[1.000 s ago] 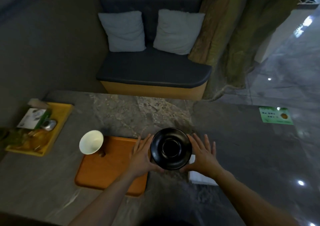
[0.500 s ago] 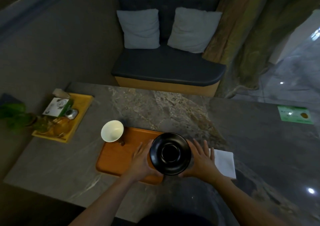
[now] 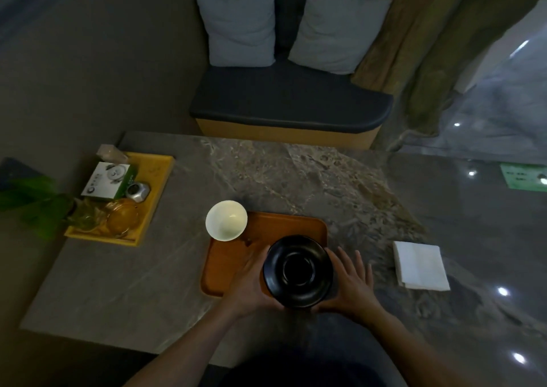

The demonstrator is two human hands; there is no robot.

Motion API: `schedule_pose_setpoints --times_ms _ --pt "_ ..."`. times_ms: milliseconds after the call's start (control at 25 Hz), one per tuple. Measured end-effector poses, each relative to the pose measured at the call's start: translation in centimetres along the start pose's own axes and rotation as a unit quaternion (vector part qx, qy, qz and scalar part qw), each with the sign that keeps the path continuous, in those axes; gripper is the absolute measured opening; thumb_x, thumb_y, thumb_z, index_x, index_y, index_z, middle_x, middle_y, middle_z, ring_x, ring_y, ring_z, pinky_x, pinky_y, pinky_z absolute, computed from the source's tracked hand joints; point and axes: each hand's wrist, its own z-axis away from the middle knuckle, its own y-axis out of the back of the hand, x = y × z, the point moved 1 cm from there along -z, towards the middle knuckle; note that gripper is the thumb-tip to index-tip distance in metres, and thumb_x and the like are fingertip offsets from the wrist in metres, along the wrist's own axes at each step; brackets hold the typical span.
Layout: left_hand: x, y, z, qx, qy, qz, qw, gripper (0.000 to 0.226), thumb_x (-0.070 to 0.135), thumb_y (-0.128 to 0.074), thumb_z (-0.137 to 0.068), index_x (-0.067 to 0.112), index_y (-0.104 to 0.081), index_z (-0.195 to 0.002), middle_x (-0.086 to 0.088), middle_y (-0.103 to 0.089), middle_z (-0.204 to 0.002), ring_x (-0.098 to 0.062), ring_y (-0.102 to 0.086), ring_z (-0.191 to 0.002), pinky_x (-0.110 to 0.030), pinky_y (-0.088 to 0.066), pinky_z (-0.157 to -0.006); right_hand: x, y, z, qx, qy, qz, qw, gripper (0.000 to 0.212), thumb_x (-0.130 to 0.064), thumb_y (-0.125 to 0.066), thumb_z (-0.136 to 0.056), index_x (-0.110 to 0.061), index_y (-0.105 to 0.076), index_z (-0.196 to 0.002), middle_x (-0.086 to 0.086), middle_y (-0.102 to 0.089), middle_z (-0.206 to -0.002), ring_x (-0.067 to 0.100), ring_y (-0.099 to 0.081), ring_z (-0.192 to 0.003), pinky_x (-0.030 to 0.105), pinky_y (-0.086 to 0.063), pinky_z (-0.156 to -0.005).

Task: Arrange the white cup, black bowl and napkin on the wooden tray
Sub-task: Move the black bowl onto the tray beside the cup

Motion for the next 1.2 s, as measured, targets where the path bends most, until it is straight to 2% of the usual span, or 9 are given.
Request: schedule_pose_setpoints --times_ms 160,240,440,560,680,880,1080,1200 --pt "-1.5 0.2 -0.8 -0.029 -0.012 -0.029 0.999 0.125 0.066 -0.087 -0.047 0.038 -0.018 -0.147 0.017 -0.029 -0.153 -0.008 -0.022 -0.145 -0.052 -0.024 -0.118 -0.5 -1.2 -0.1 -0.005 -0.028 0.012 1.000 0.130 -0.103 -0.043 -0.031 -0.060 0.029 -0.131 -0.006 0.012 -0.163 0.027 0.029 -0.143 0.062 0.014 -0.115" --pt "-2.1 -0.1 -1.1 -0.040 0.007 -0.044 0.998 0.129 0.066 -0.087 -0.047 0.036 -0.014 -0.149 0.011 -0.025 -0.156 -0.013 -0.017 -0.147 -0.052 -0.022 -0.118 -0.5 -1.4 -0.2 -0.005 -0.034 0.013 0.999 0.130 -0.103 -0.042 -0.032 -0.059 0.028 -0.132 -0.005 0.013 -0.163 0.030 0.028 -0.144 0.062 0.012 -0.116" --pt "-3.5 -1.0 -1.7 -0.031 0.049 -0.098 0.993 0.137 0.068 -0.084 -0.045 0.030 -0.008 -0.152 0.005 -0.016 -0.162 -0.018 -0.003 -0.150 -0.049 -0.011 -0.122 -0.4 -1.3 -1.1 -0.008 -0.036 0.007 0.999 0.134 -0.096 -0.056 -0.037 -0.053 0.013 -0.145 -0.007 0.014 -0.163 0.031 0.026 -0.145 0.061 0.012 -0.116" --pt "-3.9 -1.2 -2.0 -0.031 0.073 -0.125 0.989 0.139 0.063 -0.085 -0.044 0.029 -0.004 -0.153 0.003 -0.010 -0.163 -0.020 0.005 -0.149 -0.044 -0.007 -0.122 -0.4 -1.2 -1.9 -0.024 -0.039 0.012 0.999 0.135 -0.092 -0.062 -0.041 -0.049 0.009 -0.148 -0.006 0.016 -0.163 0.031 0.027 -0.145 0.060 0.013 -0.115" --pt "-3.8 -1.3 -2.1 -0.029 0.078 -0.133 0.988 0.138 0.062 -0.085 -0.045 0.030 -0.003 -0.152 0.005 -0.009 -0.163 -0.020 0.003 -0.149 -0.043 -0.009 -0.121 -0.4 -1.1 -2.3 -0.027 -0.040 0.017 0.999 0.135 -0.089 -0.063 -0.043 -0.048 0.010 -0.148 -0.004 0.017 -0.163 0.032 0.027 -0.144 0.060 0.012 -0.115" --pt "-3.5 -1.3 -2.5 -0.021 0.081 -0.128 0.988 0.134 0.075 -0.071 -0.046 0.029 -0.003 -0.152 0.004 -0.009 -0.162 -0.021 -0.001 -0.149 -0.046 -0.014 -0.122 -0.3 -1.0 -3.1 -0.024 -0.030 0.031 0.999 0.133 -0.091 -0.060 -0.046 -0.047 0.013 -0.148 -0.003 0.017 -0.163 0.033 0.027 -0.144 0.062 0.012 -0.114" --pt "-3.6 -1.4 -2.4 -0.017 0.065 -0.169 0.983 0.131 0.074 -0.071 -0.057 0.030 0.007 -0.152 0.007 0.003 -0.163 -0.012 0.009 -0.147 -0.043 -0.003 -0.121 -0.2 -1.8 -3.0 -0.008 -0.032 0.023 0.999 0.131 -0.088 -0.060 -0.050 -0.049 0.024 -0.143 -0.003 0.016 -0.163 0.030 0.028 -0.144 0.060 0.013 -0.115" --pt "-4.1 -1.2 -1.7 -0.004 0.070 -0.170 0.983 0.125 0.071 -0.073 -0.059 0.029 -0.001 -0.153 0.007 0.000 -0.163 -0.017 0.005 -0.149 -0.041 -0.001 -0.120 0.1 -2.3 -2.2 0.021 -0.033 0.000 0.999 0.123 -0.089 -0.056 -0.051 -0.051 0.014 -0.145 -0.003 0.004 -0.164 0.025 0.019 -0.148 0.057 0.008 -0.117"
